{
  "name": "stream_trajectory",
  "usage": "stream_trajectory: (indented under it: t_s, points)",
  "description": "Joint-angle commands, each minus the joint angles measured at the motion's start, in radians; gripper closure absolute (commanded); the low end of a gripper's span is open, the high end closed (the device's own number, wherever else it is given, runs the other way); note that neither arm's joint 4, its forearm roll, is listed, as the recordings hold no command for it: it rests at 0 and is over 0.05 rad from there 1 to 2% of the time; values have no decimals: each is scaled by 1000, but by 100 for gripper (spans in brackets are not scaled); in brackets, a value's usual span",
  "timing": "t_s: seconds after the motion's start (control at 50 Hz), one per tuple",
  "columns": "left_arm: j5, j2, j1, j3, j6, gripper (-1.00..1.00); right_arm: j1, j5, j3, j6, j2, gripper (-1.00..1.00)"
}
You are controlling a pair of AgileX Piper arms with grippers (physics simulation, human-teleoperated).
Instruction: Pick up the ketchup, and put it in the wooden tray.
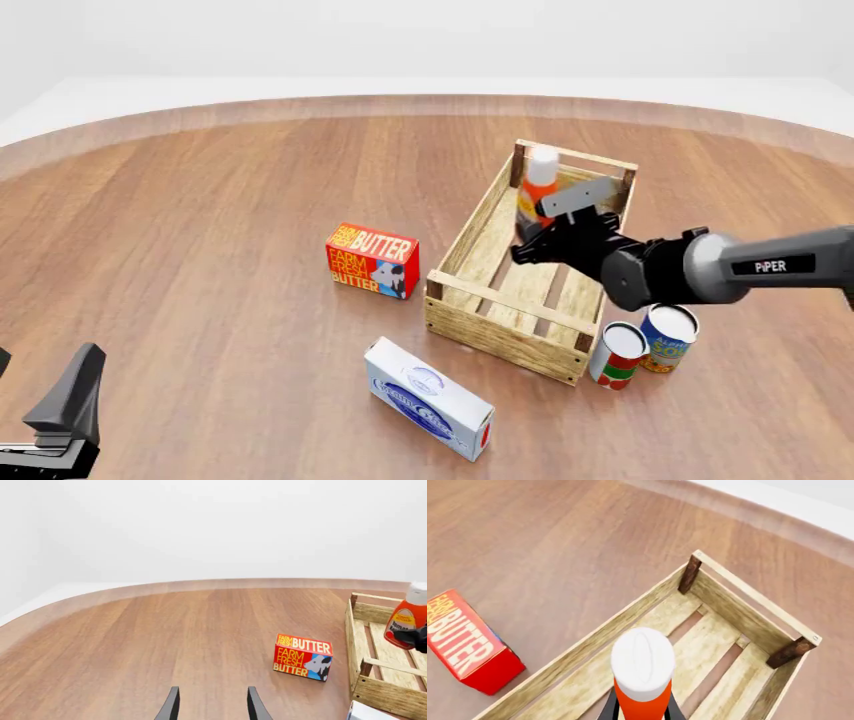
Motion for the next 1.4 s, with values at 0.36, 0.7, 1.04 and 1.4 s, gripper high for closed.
stream_trajectory:
  t_s: [0.36, 0.7, 1.04, 1.4]
  points:
    - [0, 0, 0, 0, 0, -100, -39, -64, -77, -25, 143, 100]
    - [0, 0, 0, 0, 0, -100, -73, -77, -70, -38, 166, 100]
    - [0, 0, 0, 0, 0, -100, -70, -125, -58, -33, 220, 100]
    - [0, 0, 0, 0, 0, -100, -66, -96, -75, -20, 217, 100]
